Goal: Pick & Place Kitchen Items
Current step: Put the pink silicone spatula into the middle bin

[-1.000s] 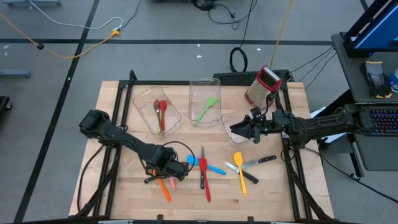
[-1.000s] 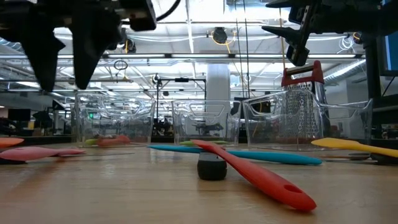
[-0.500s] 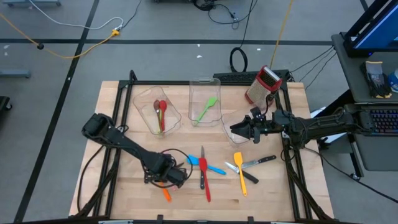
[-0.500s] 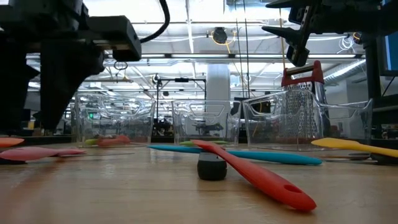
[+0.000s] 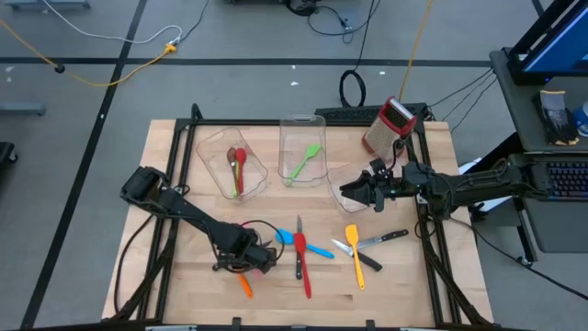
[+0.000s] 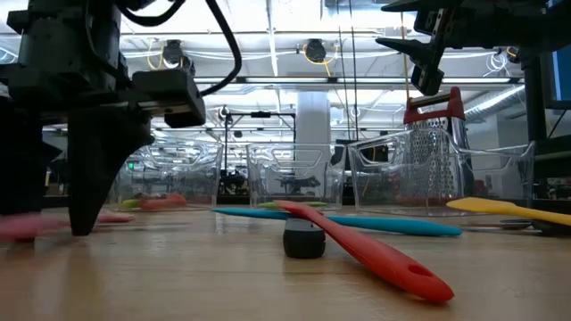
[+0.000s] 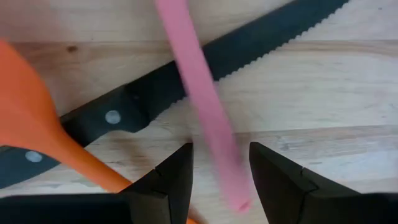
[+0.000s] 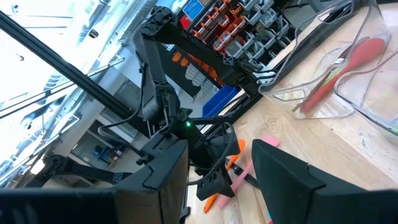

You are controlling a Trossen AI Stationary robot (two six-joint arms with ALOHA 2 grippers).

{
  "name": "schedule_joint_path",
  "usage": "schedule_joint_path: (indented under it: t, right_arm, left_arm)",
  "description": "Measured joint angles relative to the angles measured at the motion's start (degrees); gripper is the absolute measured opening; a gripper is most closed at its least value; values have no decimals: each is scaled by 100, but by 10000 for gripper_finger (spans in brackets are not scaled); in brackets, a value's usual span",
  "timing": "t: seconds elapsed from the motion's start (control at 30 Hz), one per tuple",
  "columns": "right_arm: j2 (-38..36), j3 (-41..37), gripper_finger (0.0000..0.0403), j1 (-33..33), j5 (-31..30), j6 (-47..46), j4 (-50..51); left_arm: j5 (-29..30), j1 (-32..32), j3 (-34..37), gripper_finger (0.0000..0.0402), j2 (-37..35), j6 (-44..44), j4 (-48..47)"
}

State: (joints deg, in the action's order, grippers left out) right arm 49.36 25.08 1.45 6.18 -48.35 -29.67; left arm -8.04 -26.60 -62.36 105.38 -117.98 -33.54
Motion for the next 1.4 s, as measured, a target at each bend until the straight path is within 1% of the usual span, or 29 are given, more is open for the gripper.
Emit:
schedule_joint_path:
  t: [0.17, 0.27, 0.37, 0.53, 0.57, 0.63, 0.77, 0.83, 1.1, 1.23, 1.33, 1.4]
  right_arm:
    - [0, -2, 171, 0, -10, -1, 2]
    - [-1, -2, 171, 0, -16, -1, 2]
    - [0, -2, 171, 0, -31, -1, 0]
    - [1, -2, 171, 0, -34, -1, 0]
    - [0, -2, 171, 0, -34, -2, 1]
    - [-1, -2, 171, 0, -34, -2, 1]
    - [-1, -2, 171, 0, -34, -3, 0]
    - [1, -2, 171, 1, -35, -3, 1]
    - [0, -2, 171, 2, -20, -2, -1]
    - [-1, -2, 171, 0, -16, -1, -2]
    - [-1, -2, 171, 0, -16, -1, -2]
    - [0, -2, 171, 1, -16, -2, 1]
  left_arm:
    - [-82, 10, 168, 160, -26, -130, 313]
    - [-88, 6, 174, 147, -24, -130, 324]
    - [-104, 5, 179, 114, -22, -128, 301]
    - [-119, 1, 183, 41, -18, -127, 324]
    - [-111, 0, 183, 32, -17, -113, 329]
    - [-32, -15, 181, 30, -43, -102, 333]
    - [224, -32, 192, 30, -168, -93, 280]
    - [447, -22, 196, 31, -242, -111, 204]
    - [1094, -20, 189, 31, -829, -175, 79]
    - [1702, -16, 179, 31, -1173, -58, 242]
    - [2336, -6, 179, 31, -1413, 329, 598]
    - [2676, 74, 168, 31, -1553, 754, 1020]
